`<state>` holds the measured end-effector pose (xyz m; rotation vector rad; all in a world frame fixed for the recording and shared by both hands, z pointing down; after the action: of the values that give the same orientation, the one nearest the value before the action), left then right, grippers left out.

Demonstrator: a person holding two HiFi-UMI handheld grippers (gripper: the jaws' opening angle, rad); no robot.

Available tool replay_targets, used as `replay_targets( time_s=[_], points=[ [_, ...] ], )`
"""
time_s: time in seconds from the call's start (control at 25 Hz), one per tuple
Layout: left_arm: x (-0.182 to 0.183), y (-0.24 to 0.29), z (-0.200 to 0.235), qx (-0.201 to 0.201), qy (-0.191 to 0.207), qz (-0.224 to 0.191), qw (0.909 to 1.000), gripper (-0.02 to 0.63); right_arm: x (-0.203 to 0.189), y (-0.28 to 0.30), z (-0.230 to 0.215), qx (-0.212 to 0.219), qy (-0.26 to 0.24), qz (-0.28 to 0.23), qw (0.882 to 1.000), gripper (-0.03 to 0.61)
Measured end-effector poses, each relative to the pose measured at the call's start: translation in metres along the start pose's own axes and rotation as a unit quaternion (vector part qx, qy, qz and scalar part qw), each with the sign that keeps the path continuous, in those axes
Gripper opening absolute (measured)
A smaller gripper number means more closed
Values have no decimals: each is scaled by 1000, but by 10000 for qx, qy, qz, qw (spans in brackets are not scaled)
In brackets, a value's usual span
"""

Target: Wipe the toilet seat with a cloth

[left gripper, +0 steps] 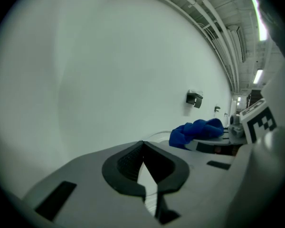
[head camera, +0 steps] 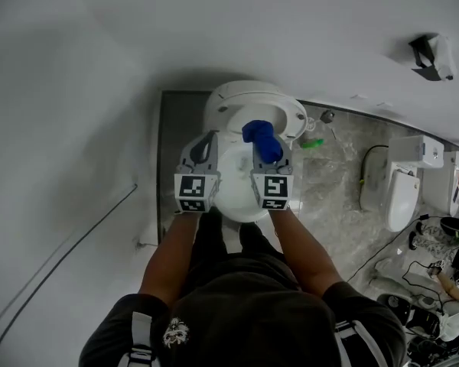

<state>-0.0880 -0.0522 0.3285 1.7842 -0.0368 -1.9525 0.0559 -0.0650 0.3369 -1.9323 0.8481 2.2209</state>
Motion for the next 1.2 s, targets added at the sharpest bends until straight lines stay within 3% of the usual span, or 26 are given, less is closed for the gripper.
replay_targets(
  time_s=[0.52,1.2],
  points=[
    [-14,30,28,-199,-35,145,9997,9,-25,76,2,-167,-48,578,9982,92],
    [-35,37,9,-133,74,495,9987,9,-28,74,-51,-372,258,759,9961,92]
  ],
)
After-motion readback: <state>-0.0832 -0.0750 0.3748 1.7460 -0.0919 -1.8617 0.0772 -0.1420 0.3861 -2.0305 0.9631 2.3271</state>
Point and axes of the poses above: the fingertips, and each gripper's own axes: y forward along the fingers, z to its left, x out of its top, the point moved 3 cm from there along -y, backward along the fingers, and after that the axes turned 3 degrees about x, right-handed, at the moved point
